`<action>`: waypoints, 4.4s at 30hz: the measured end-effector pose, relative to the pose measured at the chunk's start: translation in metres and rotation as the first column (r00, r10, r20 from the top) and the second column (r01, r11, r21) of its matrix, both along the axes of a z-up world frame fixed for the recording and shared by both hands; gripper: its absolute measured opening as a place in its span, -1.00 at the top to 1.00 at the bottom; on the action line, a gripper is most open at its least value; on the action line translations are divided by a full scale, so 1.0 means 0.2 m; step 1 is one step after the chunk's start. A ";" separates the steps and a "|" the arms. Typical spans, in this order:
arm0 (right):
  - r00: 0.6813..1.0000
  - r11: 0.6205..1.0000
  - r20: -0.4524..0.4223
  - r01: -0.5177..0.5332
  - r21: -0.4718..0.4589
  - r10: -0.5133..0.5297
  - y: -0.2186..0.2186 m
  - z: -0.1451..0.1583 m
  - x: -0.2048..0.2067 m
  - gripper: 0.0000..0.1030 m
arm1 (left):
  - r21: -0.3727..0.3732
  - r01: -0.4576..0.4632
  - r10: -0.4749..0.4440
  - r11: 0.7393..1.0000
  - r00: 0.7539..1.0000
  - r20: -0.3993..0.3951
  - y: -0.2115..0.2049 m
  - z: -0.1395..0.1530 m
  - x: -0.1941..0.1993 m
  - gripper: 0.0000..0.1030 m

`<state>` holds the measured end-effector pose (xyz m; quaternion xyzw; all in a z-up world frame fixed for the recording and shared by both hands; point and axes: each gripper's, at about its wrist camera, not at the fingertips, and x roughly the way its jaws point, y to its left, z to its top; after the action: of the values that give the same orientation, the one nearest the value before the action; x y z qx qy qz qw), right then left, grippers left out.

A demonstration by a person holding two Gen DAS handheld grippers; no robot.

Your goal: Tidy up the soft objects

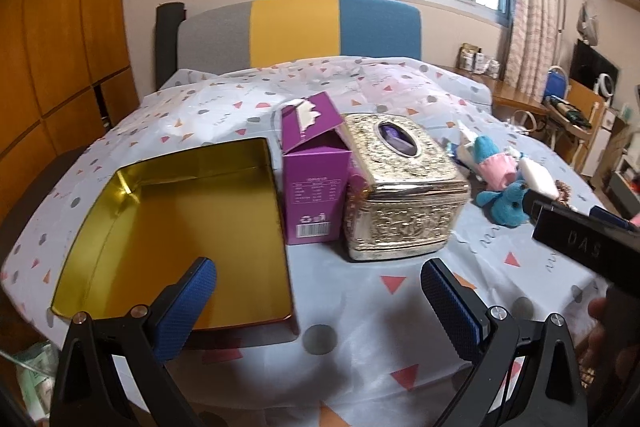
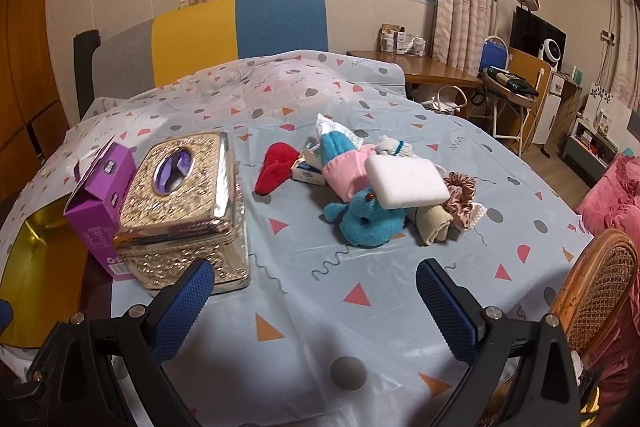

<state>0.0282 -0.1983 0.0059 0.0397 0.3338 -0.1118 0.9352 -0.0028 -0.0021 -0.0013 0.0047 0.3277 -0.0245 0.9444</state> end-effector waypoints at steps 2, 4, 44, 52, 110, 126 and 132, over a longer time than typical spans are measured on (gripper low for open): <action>1.000 1.000 0.003 0.015 0.009 -0.015 -0.06 0.02 0.01 -1.00 | -0.012 0.043 -0.043 0.999 0.999 0.008 -0.01 0.02 0.00 -1.00; 1.000 0.999 0.001 0.021 0.034 -0.021 -0.13 0.04 0.02 -1.00 | -0.024 0.116 -0.116 0.993 0.993 0.018 -0.05 0.05 0.01 -1.00; 0.948 0.916 -0.023 0.313 0.252 -0.317 -1.21 0.09 -0.12 -1.00 | 0.326 0.808 -0.753 0.491 0.581 -0.307 -1.61 -0.08 0.78 -0.68; 0.950 0.917 -0.027 0.306 0.256 -0.310 -1.21 0.08 -0.09 -1.00 | 0.218 0.819 -0.752 0.531 0.574 -0.325 -1.58 -0.11 0.83 -0.23; 0.946 0.918 -0.282 0.245 0.313 -0.156 -1.08 -0.23 0.61 0.46 | -0.216 -0.217 0.136 0.952 0.932 -0.336 0.88 -0.07 1.00 -0.28; 0.952 0.935 -0.259 0.231 0.269 -0.161 -1.05 -0.21 0.61 0.52 | -0.146 -0.232 0.186 0.962 0.943 -0.275 0.80 -0.07 0.84 -0.79; 0.974 0.928 -0.160 0.206 0.310 -0.162 -1.07 -0.14 0.57 0.54 | -0.126 -0.197 0.163 0.972 0.957 -0.239 0.72 -0.06 0.63 -0.81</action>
<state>0.1427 -0.4116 -0.0216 0.2170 0.4034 -0.1451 0.8770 0.1223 0.1428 -0.0142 -0.0987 0.4298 0.0372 0.8967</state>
